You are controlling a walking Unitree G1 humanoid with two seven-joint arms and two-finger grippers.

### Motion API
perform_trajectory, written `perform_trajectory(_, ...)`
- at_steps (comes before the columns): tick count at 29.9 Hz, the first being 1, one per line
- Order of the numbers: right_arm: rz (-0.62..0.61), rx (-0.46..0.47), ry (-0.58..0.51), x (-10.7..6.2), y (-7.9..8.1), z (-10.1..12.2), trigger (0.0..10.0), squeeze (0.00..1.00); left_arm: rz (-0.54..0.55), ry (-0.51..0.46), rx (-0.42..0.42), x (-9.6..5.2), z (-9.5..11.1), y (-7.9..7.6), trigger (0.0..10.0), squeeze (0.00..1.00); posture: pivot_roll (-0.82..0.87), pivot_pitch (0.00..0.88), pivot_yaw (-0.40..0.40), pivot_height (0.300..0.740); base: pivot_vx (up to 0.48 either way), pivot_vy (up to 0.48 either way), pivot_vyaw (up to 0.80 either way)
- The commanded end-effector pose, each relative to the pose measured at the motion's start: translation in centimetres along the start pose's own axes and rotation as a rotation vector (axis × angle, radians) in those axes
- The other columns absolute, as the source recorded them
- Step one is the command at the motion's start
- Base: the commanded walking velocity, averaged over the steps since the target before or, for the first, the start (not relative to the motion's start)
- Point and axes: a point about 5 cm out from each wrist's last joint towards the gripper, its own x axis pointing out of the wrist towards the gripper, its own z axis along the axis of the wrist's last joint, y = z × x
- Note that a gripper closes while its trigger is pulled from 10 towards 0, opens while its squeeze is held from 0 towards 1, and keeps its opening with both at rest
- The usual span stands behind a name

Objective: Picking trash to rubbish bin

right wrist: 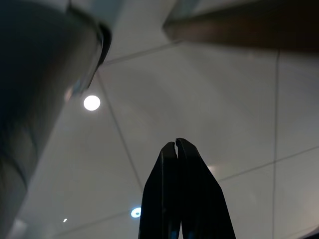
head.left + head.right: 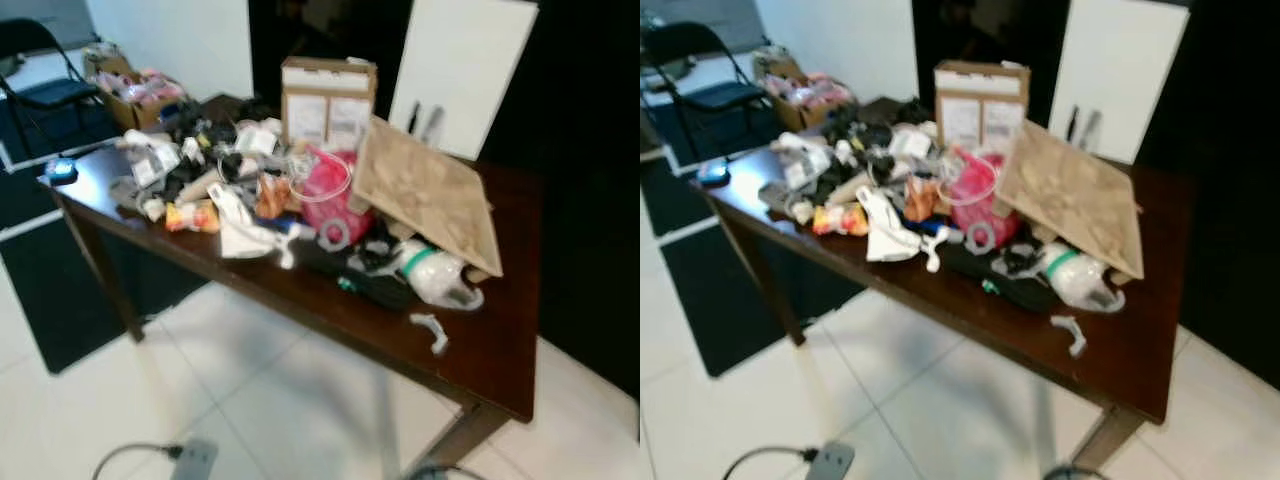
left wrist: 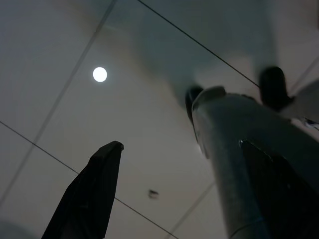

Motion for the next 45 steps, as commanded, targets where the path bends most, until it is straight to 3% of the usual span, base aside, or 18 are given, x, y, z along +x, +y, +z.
perform_trajectory(1, 0.019, -0.008, 0.012, 0.0, 0.7, -0.2, 10.0, 0.00, 0.006, 0.045, -0.010, -0.1, -1.2, -0.2, 10.0, 0.00, 0.01, 0.045, -0.016, 0.740, 0.000, 0.000, 0.00)
perform_trajectory(3, 0.020, -0.014, 0.015, 0.0, 0.8, -0.3, 10.0, 0.00, 0.013, 0.039, -0.017, -0.1, -1.2, -0.2, 10.0, 0.00, 0.01, 0.045, -0.016, 0.740, 0.000, 0.000, 0.00)
perform_trajectory(4, 0.028, -0.012, 0.017, 0.0, 0.8, -0.3, 10.0, 0.60, 0.013, 0.039, -0.017, -0.1, -1.2, -0.2, 10.0, 0.00, 0.01, 0.047, -0.016, 0.740, 0.000, 0.000, 0.00)
perform_trajectory(6, 0.034, -0.010, 0.018, 0.0, 0.9, -0.3, 10.0, 0.60, 0.013, 0.040, -0.016, -0.1, -1.2, -0.2, 10.0, 0.00, 0.01, 0.047, -0.016, 0.740, 0.000, 0.000, 0.00)
perform_trajectory(7, 0.034, -0.015, 0.020, 0.0, 0.9, -0.4, 10.0, 1.00, 0.012, 0.041, -0.015, -0.1, -1.3, -0.2, 10.0, 0.00, 0.01, 0.047, -0.020, 0.740, 0.000, 0.000, 0.00)
perform_trajectory(16, 0.034, -0.039, 0.040, 0.0, 0.9, -0.8, 10.0, 1.00, 0.006, 0.044, -0.010, -0.1, -1.4, -0.3, 10.0, 0.00, 0.01, 0.037, -0.022, 0.740, 0.000, 0.000, 0.00)
perform_trajectory(24, -0.005, -0.024, 0.078, -0.1, -0.1, -1.7, 10.0, 1.00, 0.006, 0.039, -0.004, -0.1, -1.1, -0.2, 10.0, 0.00, 0.01, 0.030, -0.019, 0.740, 0.000, 0.000, 0.00)
perform_trajectory(27, -0.083, 0.128, 0.077, -0.3, -1.5, -1.9, 10.0, 1.00, 0.006, 0.040, -0.001, -0.1, -1.1, -0.2, 10.0, 0.00, 0.00, 0.031, -0.018, 0.740, 0.000, 0.000, 0.00)
perform_trajectory(28, -0.083, 0.128, 0.077, -0.3, -1.5, -1.9, 10.0, 1.00, 0.006, 0.040, -0.001, -0.1, -1.1, -0.2, 10.0, 0.00, 0.00, 0.031, -0.018, 0.740, 0.000, 0.000, 0.00)
perform_trajectory(29, -0.146, 0.325, 0.075, -0.4, -2.6, -2.1, 10.0, 0.55, 0.005, 0.039, -0.002, -0.1, -1.1, -0.2, 10.0, 0.00, 0.00, 0.034, -0.015, 0.740, 0.000, 0.000, 0.00)
perform_trajectory(30, -0.168, 0.406, 0.073, -0.5, -3.0, -2.3, 10.0, 0.55, 0.005, 0.039, -0.003, -0.1, -1.1, -0.2, 10.0, 0.00, 0.00, 0.034, -0.015, 0.740, 0.000, 0.000, 0.00)
perform_trajectory(31, -0.168, 0.406, 0.073, -0.5, -3.0, -2.3, 10.0, 0.55, 0.005, 0.039, -0.003, -0.1, -1.1, -0.2, 10.0, 0.00, 0.00, 0.034, -0.015, 0.740, 0.000, 0.000, 0.00)
perform_trajectory(32, -0.211, 0.502, 0.077, -0.6, -3.6, -2.6, 10.0, 0.00, 0.004, 0.039, -0.003, -0.1, -1.1, -0.2, 10.0, 0.00, 0.00, 0.036, -0.015, 0.740, 0.000, 0.000, 0.00)
perform_trajectory(35, -0.275, 0.611, 0.094, -0.9, -4.8, -3.5, 10.0, 0.00, 0.001, 0.040, -0.004, -0.1, -1.1, -0.2, 10.0, 0.00, 0.00, 0.038, -0.013, 0.740, 0.000, 0.000, 0.00)
perform_trajectory(38, -0.288, 0.604, 0.108, -1.1, -5.1, -4.1, 10.0, 0.00, -0.001, 0.041, -0.004, -0.1, -1.1, -0.3, 10.0, 0.00, 0.00, 0.041, -0.014, 0.740, 0.000, 0.000, 0.00)
perform_trajectory(41, -0.348, 0.658, 0.138, -1.5, -6.1, -5.2, 10.0, 0.00, -0.002, 0.042, -0.008, -0.1, -1.2, -0.4, 10.0, 0.00, 0.00, 0.044, -0.016, 0.740, 0.000, 0.000, 0.00)
perform_trajectory(45, -0.522, 0.906, 0.228, -2.9, -8.2, -8.7, 10.0, 0.00, -0.003, 0.043, -0.014, -0.1, -1.3, -0.4, 10.0, 0.00, 0.00, 0.049, -0.015, 0.740, 0.000, 0.000, 0.00)
